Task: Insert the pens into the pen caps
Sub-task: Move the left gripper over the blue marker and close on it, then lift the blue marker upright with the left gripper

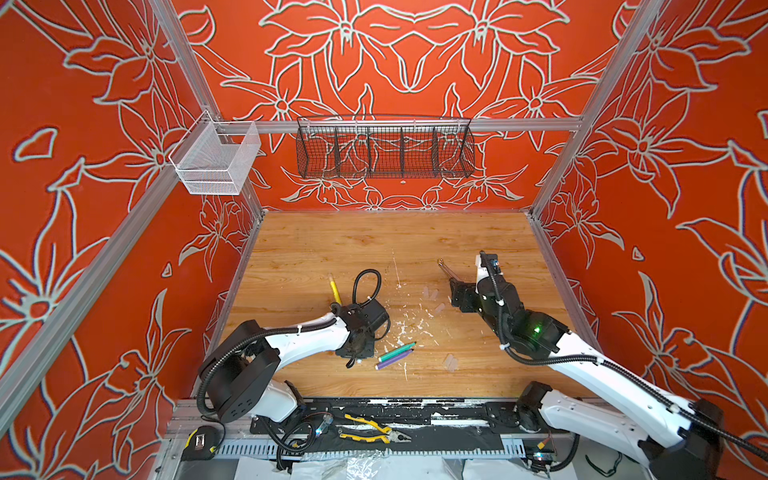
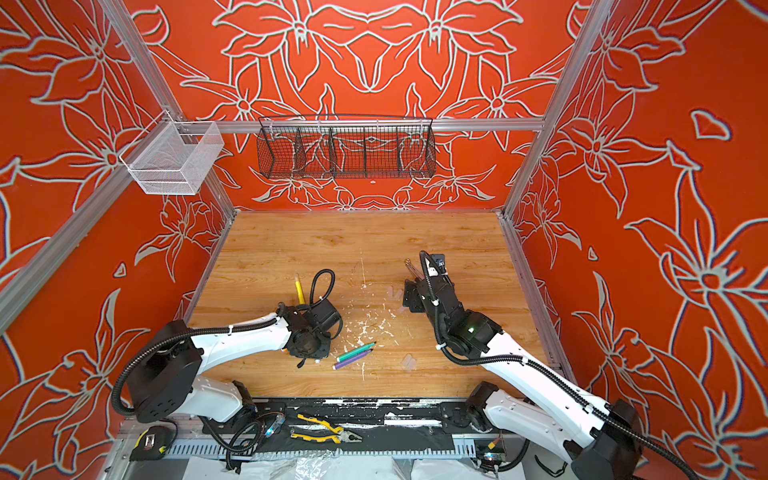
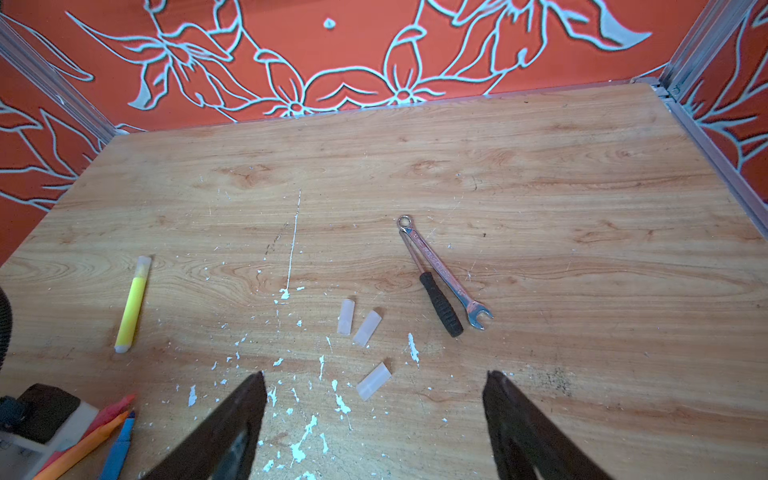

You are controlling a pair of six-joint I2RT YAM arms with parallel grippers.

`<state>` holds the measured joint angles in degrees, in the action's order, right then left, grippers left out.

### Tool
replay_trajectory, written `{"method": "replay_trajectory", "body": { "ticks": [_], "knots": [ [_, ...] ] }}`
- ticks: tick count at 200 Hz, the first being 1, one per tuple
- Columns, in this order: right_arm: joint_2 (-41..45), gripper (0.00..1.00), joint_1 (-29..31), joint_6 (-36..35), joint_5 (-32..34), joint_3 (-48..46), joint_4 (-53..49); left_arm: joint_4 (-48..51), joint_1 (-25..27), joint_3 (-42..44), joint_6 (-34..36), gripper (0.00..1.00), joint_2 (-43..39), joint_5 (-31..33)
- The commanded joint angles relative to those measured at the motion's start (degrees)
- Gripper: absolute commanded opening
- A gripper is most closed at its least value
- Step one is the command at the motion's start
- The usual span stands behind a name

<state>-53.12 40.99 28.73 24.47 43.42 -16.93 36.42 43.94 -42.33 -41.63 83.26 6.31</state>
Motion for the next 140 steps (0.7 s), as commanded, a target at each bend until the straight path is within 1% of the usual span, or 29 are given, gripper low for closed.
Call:
{"method": "replay_trajectory", "body": {
  "ticks": [1, 33, 63, 117, 140],
  "knots": [
    [-0.2, 0.84, -0.3, 0.5, -0.5, 0.8, -0.3, 2.0, 0.0, 2.0, -0.9, 0.19, 1.6, 1.9],
    [-0.1, 0.84, -0.3, 0.7, -0.6, 0.7, -0.2, 1.5, 0.0, 2.6, -0.8, 0.16, -0.8, 1.9],
    [-0.2, 0.84, -0.4, 0.9, -0.7, 0.6, -0.2, 2.1, 0.1, 2.3, 0.0, 0.14, -5.0, 1.9],
    [-0.6, 0.86, -0.4, 2.8, -1.1, -0.3, 1.1, 5.7, 0.0, -2.9, 3.2, 0.13, -13.8, 3.8],
    [-0.6, 0.86, -0.4, 4.9, -0.5, -1.1, 1.8, 5.1, 0.1, -4.6, 5.4, 0.13, -16.0, 2.7]
  ]
}}
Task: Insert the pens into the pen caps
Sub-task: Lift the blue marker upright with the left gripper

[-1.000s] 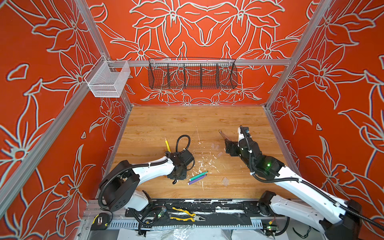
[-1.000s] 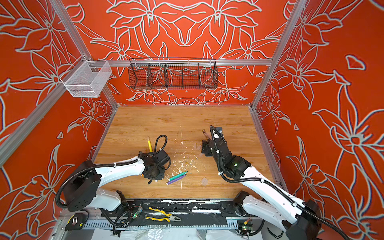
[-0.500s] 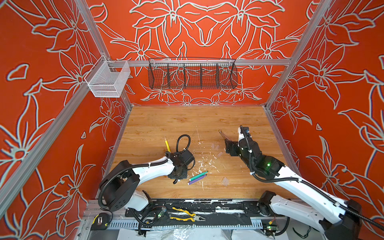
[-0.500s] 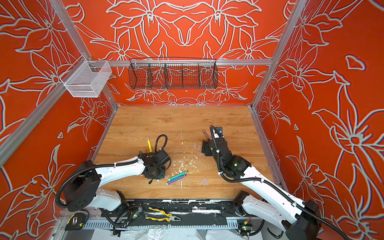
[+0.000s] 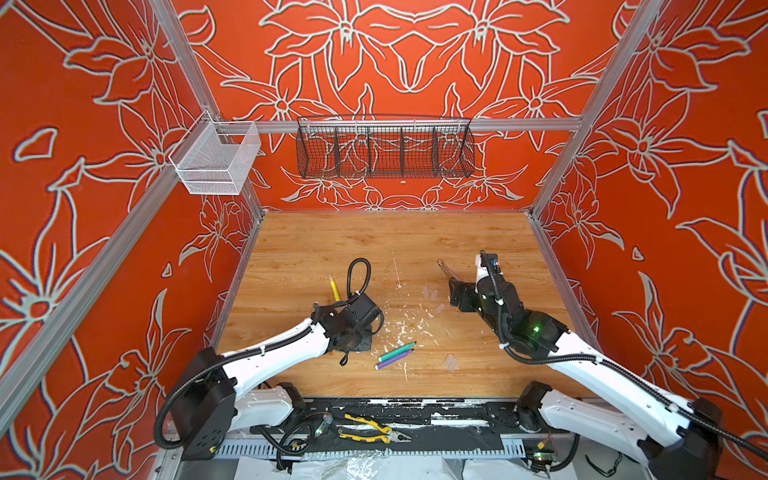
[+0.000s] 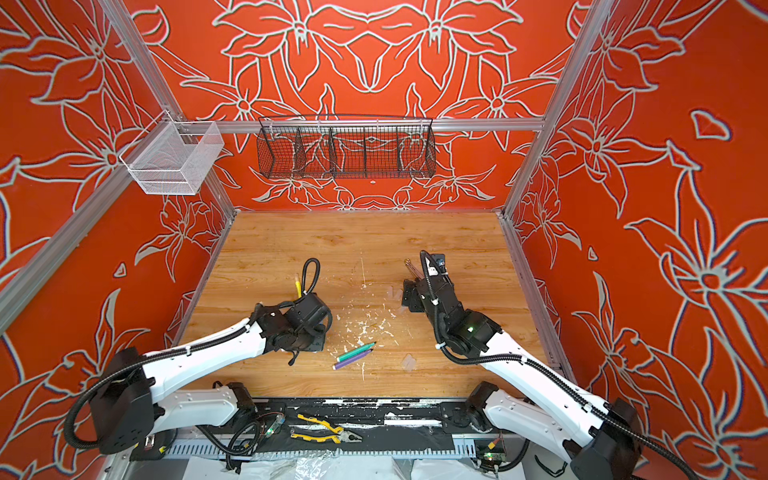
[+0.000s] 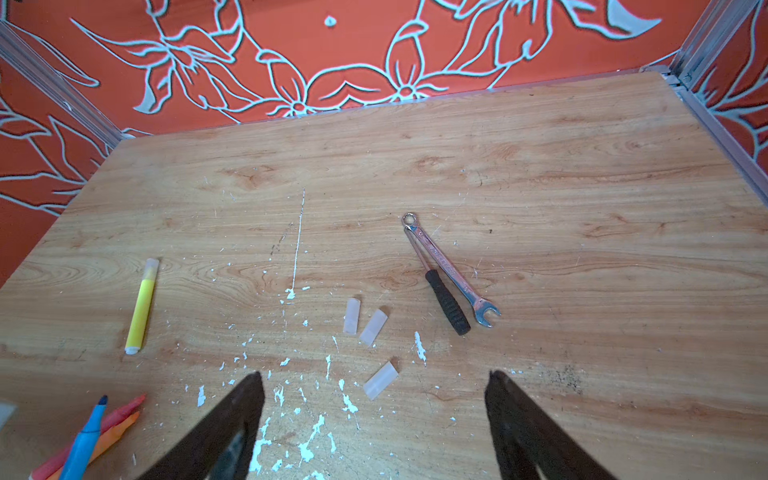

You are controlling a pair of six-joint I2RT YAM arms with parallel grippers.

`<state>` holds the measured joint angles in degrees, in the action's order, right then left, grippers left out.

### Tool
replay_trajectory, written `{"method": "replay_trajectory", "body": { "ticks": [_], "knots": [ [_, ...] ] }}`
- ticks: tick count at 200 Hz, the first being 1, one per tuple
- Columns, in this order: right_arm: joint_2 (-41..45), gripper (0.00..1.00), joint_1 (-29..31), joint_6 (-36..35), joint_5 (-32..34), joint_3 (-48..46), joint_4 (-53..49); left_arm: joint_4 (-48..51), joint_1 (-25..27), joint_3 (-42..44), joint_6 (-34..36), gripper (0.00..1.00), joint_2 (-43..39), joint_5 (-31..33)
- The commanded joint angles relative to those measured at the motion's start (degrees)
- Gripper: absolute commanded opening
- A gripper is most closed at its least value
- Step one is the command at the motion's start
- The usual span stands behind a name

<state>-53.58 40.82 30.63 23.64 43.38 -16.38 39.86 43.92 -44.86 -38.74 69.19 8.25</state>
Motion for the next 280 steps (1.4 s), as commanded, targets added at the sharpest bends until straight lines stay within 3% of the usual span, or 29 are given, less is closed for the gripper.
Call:
{"method": "replay_trajectory", "body": {
  "ticks": [1, 38, 68, 89, 97, 114, 132, 146, 160, 198, 280],
  "knots": [
    [0.0, 0.87, -0.3, 3.1, 0.4, -1.1, 1.3, 1.7, 0.0, -2.2, 2.8, 0.13, -2.0, 0.7],
    [0.1, 0.87, -0.3, 7.4, -1.7, -3.3, 4.6, -0.6, 0.0, -11.0, 9.0, 0.14, -0.6, -2.3],
    [0.5, 0.85, -0.3, 9.9, -3.7, -5.5, 9.1, -1.0, -0.1, -25.0, 13.8, 0.13, 6.4, -1.1],
    [-0.6, 0.89, -0.6, 18.2, -2.1, -6.3, 10.3, -2.8, -1.7, -32.9, 16.1, 0.13, 12.6, -0.1],
    [-1.7, 0.89, -0.7, 20.3, -3.3, -6.1, 11.1, -3.7, -2.9, -34.2, 15.4, 0.08, 14.7, -0.5],
    [-4.8, 0.89, -1.0, 19.6, -7.8, -5.0, 14.6, -11.8, -5.4, -29.5, 14.4, 0.04, 16.5, -3.0],
    [-6.8, 0.81, -1.1, 13.4, -14.4, -4.0, 17.7, -23.2, -5.0, -22.2, 21.1, 0.04, 17.4, -1.2],
    [-6.0, 0.77, -1.1, 11.9, -14.5, -4.0, 16.3, -24.0, -4.1, -21.0, 22.4, 0.01, 18.7, 4.2],
    [-3.2, 0.85, -1.1, 12.1, -13.8, -7.1, 18.7, -25.9, -4.0, -20.2, 23.9, 0.0, 18.8, 0.7],
    [0.8, 0.89, -1.1, 10.9, -16.9, -12.5, 25.9, -30.5, -2.5, -16.7, 24.1, 0.0, 16.3, -5.4],
    [-5.5, 0.83, -1.1, 11.1, -23.7, -10.2, 28.3, -34.3, -0.9, -13.5, 25.1, 0.0, 14.3, -9.0]
  ]
}}
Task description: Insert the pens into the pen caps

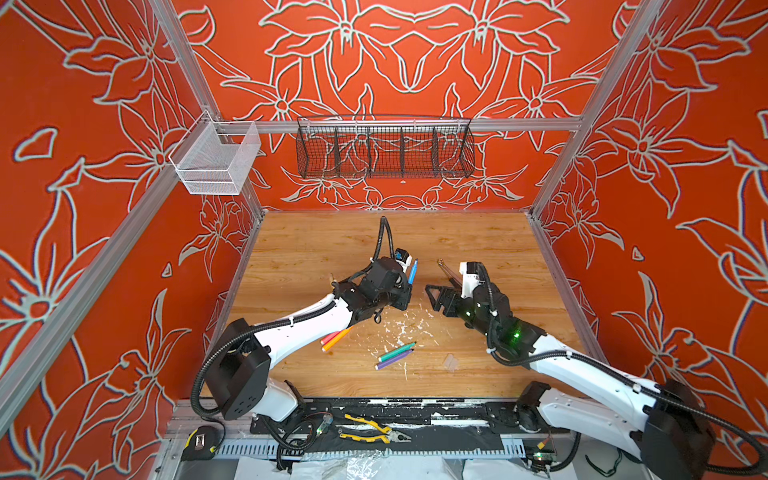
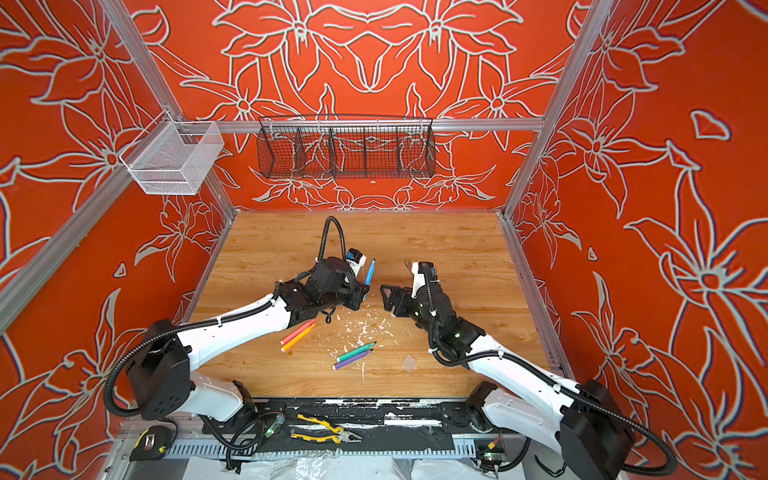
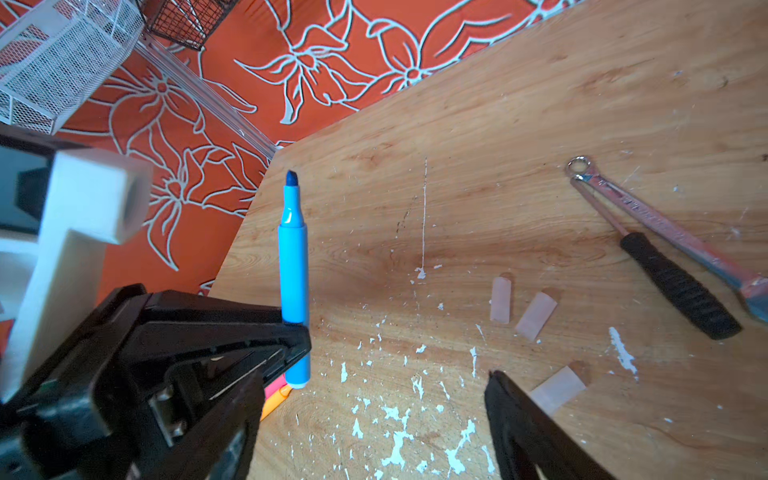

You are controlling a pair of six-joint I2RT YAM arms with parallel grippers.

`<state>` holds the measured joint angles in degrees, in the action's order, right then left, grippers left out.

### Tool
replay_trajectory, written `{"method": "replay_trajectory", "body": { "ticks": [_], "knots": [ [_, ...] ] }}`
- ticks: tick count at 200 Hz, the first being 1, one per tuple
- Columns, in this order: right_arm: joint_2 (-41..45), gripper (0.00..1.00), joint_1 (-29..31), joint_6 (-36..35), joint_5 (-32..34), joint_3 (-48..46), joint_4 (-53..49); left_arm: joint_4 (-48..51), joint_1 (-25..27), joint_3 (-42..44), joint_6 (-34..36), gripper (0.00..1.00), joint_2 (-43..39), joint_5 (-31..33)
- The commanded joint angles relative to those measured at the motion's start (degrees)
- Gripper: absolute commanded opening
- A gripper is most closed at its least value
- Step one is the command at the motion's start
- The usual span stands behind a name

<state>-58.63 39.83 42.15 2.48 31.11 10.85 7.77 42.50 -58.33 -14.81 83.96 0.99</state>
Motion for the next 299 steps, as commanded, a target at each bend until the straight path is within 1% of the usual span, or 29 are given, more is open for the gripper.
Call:
{"method": "replay_trajectory", "body": {
  "ticks": [1, 40, 75, 91, 118, 127, 179, 228, 299],
  "knots": [
    [-0.4, 0.83, -0.1, -0.4, -2.5, 2.1, 1.1, -2.2, 0.6, 0.0, 1.2, 0.0, -0.5, -1.8],
    [0.0, 0.84, -0.1, -0.6, -2.6, 1.7, 1.8, -3.5, 1.4, 0.5, 2.1, 0.0, -0.9, -5.4],
    [0.1, 0.81, -0.1, -1.0, -3.7, 1.9, 2.3, -3.9, 2.2, 0.1, 2.7, 0.0, -0.3, -7.4],
    [0.1, 0.78, -0.1, -0.9, -3.6, 1.9, 2.3, -4.2, 3.0, 0.2, 3.3, 0.0, -0.2, -7.7],
    [1.0, 0.67, -0.2, -0.9, -3.2, 1.8, 2.1, -4.0, 4.2, -0.1, 4.5, 0.01, 0.3, -7.8],
    [1.6, 0.65, -0.3, -0.9, -2.7, 1.6, 1.8, -3.9, 4.5, -0.4, 4.7, 0.01, 0.7, -7.8],
    [5.3, 0.66, -1.0, -0.3, -2.1, -0.7, 3.3, -4.2, 7.3, -0.4, 7.2, 0.01, 0.9, -7.9],
    [5.4, 0.56, -1.2, 0.7, -3.1, -1.7, 4.9, -5.0, 8.7, 0.1, 8.3, 0.01, 0.1, -7.9],
    [5.4, 0.32, -1.3, 2.4, -3.1, -2.0, 5.3, -6.4, 9.0, 1.4, 8.4, 0.02, -1.2, -7.9]
  ]
}}
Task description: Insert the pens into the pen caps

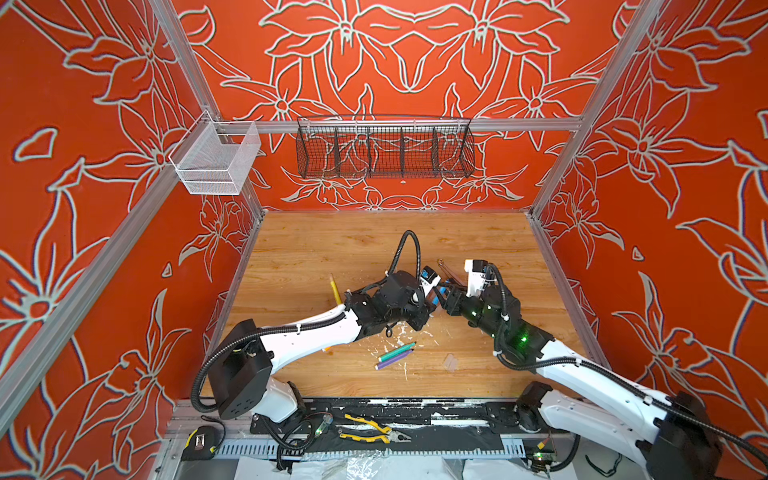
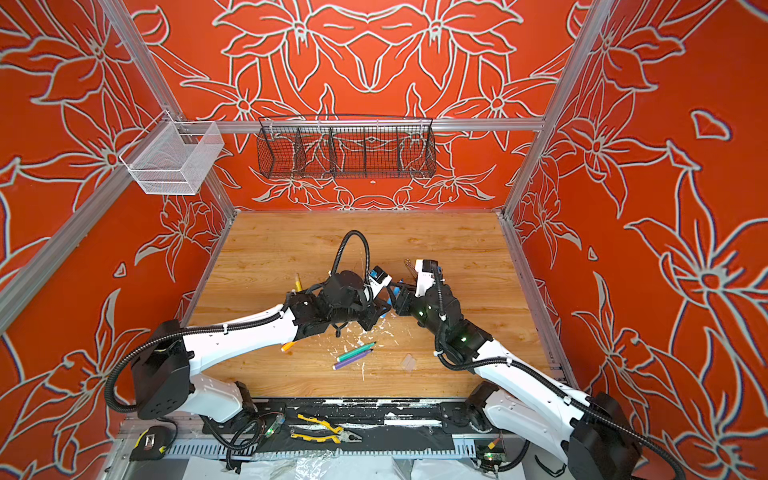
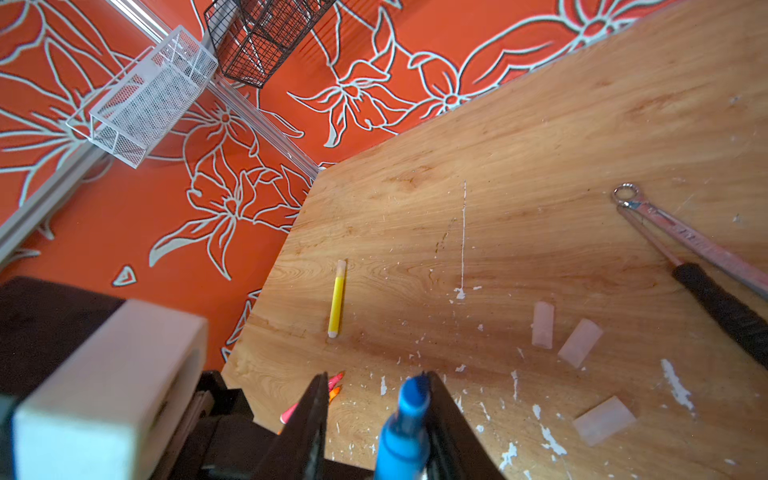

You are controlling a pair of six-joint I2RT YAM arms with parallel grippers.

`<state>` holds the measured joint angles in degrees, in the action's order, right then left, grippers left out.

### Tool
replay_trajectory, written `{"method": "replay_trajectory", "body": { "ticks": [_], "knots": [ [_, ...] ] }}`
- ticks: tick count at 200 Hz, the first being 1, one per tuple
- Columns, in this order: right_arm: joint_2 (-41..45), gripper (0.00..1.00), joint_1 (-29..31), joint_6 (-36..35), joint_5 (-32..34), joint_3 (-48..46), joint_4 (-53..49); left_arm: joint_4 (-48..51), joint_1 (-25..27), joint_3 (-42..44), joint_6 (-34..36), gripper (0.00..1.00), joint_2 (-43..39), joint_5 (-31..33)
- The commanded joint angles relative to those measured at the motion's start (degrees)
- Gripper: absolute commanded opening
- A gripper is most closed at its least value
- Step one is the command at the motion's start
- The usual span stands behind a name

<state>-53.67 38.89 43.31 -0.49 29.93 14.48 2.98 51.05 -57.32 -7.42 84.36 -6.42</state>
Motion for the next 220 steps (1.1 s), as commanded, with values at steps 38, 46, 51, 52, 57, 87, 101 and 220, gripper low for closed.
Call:
{"method": "replay_trajectory", "body": {
  "ticks": [38, 46, 51, 52, 57, 87, 101, 220],
  "knots": [
    [-0.4, 0.26, -0.3, 2.0, -0.7, -0.8, 2.0, -1.8, 0.5, 0.6, 0.9, 0.03, -1.6, -0.5],
    [-0.8, 0.26, -0.3, 2.0, -0.7, -0.7, 1.9, -1.9, 0.5, 0.8, 0.9, 0.03, -1.9, -0.5],
    [-1.1, 0.27, -0.3, 2.1, -0.7, -0.7, 1.8, -2.0, 0.5, 0.9, 0.9, 0.03, -2.0, -0.5],
    [-1.2, 0.27, -0.3, 2.1, -0.7, -0.7, 1.8, -2.0, 0.5, 0.9, 0.9, 0.03, -2.0, -0.5],
    [-1.5, 0.29, -0.3, 2.2, -0.6, -0.7, 1.8, -2.2, 0.5, 1.1, 0.9, 0.03, -2.1, -0.4],
    [-3.3, 0.29, -0.3, 2.4, 0.2, 0.2, 0.5, -2.7, 0.6, 1.6, 1.0, 0.05, -2.9, -0.5],
    [-3.9, 0.2, -0.4, 2.1, -0.3, 0.6, 0.5, -2.6, 0.5, 1.7, 1.0, 0.05, -3.0, -0.6],
    [-6.1, 0.04, -0.3, 5.6, -7.3, -2.1, 10.0, -3.9, 0.5, 1.8, 0.8, 0.46, -1.4, 1.3]
  ]
}}
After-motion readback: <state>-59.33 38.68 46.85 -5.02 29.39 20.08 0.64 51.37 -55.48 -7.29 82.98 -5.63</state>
